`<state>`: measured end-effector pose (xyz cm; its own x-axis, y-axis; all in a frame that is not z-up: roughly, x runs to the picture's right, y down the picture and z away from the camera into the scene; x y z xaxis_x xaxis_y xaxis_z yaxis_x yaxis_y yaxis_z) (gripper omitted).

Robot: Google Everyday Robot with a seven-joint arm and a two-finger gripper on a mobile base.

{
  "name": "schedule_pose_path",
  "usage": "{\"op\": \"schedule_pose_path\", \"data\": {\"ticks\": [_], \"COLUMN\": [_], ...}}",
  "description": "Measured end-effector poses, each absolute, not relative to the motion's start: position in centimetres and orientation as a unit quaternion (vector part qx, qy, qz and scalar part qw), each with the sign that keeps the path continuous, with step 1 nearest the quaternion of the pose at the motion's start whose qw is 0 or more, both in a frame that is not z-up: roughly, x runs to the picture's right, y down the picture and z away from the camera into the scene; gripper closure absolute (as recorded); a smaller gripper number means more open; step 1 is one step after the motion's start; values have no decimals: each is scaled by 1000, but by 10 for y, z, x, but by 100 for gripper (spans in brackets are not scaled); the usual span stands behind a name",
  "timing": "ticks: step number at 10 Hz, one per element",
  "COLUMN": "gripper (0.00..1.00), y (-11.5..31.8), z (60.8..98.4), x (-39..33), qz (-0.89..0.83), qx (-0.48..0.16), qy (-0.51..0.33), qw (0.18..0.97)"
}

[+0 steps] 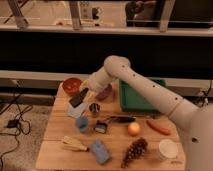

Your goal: Place eraser in paper cup

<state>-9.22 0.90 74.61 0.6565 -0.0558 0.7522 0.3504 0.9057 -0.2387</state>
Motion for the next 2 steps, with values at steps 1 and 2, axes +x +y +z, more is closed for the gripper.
{"op": "schedule_pose_path", "data": {"ticks": [1,2], "gripper": [98,98], "y": [6,5], "z": [739,732], "x": [-78,-67], "qz": [-102,-94], "qx": [-172,-163], "qy": [-391,-383], "qw": [898,904]}}
